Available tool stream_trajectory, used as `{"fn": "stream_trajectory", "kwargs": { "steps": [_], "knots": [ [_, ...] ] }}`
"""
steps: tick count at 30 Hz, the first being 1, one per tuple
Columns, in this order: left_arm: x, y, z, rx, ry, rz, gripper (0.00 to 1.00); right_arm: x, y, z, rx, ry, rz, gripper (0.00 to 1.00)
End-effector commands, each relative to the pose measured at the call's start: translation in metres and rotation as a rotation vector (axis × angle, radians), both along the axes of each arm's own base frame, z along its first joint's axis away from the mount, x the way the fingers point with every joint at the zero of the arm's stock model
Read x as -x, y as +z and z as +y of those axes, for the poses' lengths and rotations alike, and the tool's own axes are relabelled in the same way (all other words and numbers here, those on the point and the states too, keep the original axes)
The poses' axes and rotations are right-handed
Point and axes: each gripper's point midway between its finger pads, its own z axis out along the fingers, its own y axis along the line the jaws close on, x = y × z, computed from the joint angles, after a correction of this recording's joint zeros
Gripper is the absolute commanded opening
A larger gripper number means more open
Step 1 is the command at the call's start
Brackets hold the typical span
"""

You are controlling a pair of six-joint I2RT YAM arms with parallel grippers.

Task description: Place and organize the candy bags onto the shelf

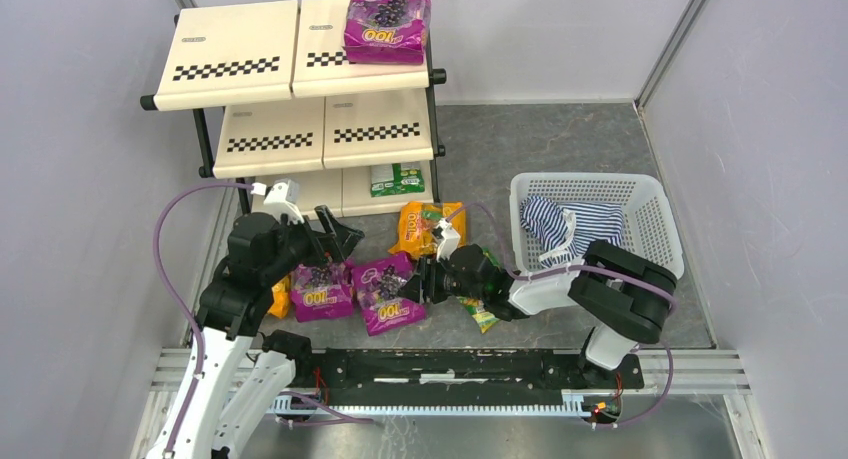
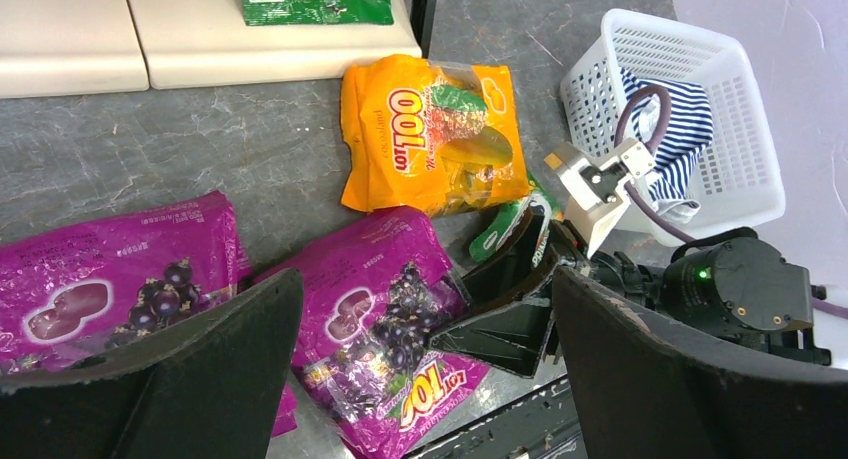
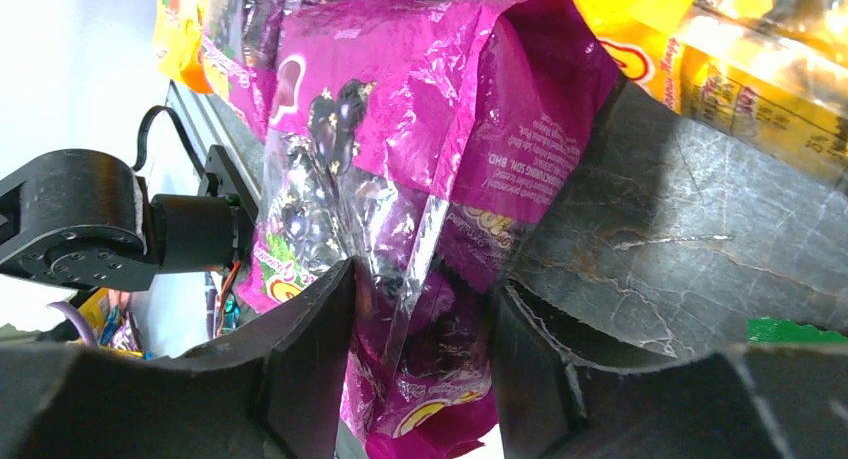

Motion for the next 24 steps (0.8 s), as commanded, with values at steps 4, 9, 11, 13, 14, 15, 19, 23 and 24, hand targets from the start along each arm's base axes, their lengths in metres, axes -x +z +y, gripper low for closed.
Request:
{"fn": "stream_trajectory", "kwargs": {
  "steps": [4,9,11,13,14,15,19,23,24],
  "knots": [
    [-0.005,0.007,-0.001,0.025,0.007,-0.033,1.00,-0.002,0.042,0.008,-0.123,0.028,-0.095,0.42],
    [-0.003,0.010,0.000,0.029,0.014,-0.045,1.00,0.004,0.056,0.015,-0.170,0.073,-0.110,0.34],
    [-0.003,0.009,-0.001,0.030,0.008,-0.042,1.00,0.004,0.060,0.014,-0.187,0.072,-0.119,0.31],
    [-0.003,0.009,-0.001,0.030,0.006,-0.041,1.00,0.004,0.065,0.012,-0.202,0.068,-0.129,0.27],
    [-0.003,0.010,-0.002,0.033,0.006,-0.042,1.00,0.004,0.068,0.010,-0.209,0.066,-0.136,0.26],
    [-0.002,0.011,-0.002,0.036,0.006,-0.043,1.00,0.005,0.069,0.009,-0.211,0.063,-0.139,0.26],
    [0.004,0.019,-0.005,0.064,-0.011,-0.067,1.00,0.008,0.082,0.005,-0.241,0.070,-0.165,0.22],
    [0.008,0.024,-0.006,0.103,-0.003,-0.073,1.00,0.003,0.092,-0.003,-0.259,0.030,-0.183,0.16],
    [0.008,0.024,-0.007,0.116,-0.003,-0.062,1.00,0.002,0.094,-0.004,-0.266,0.024,-0.185,0.16]
  ]
}}
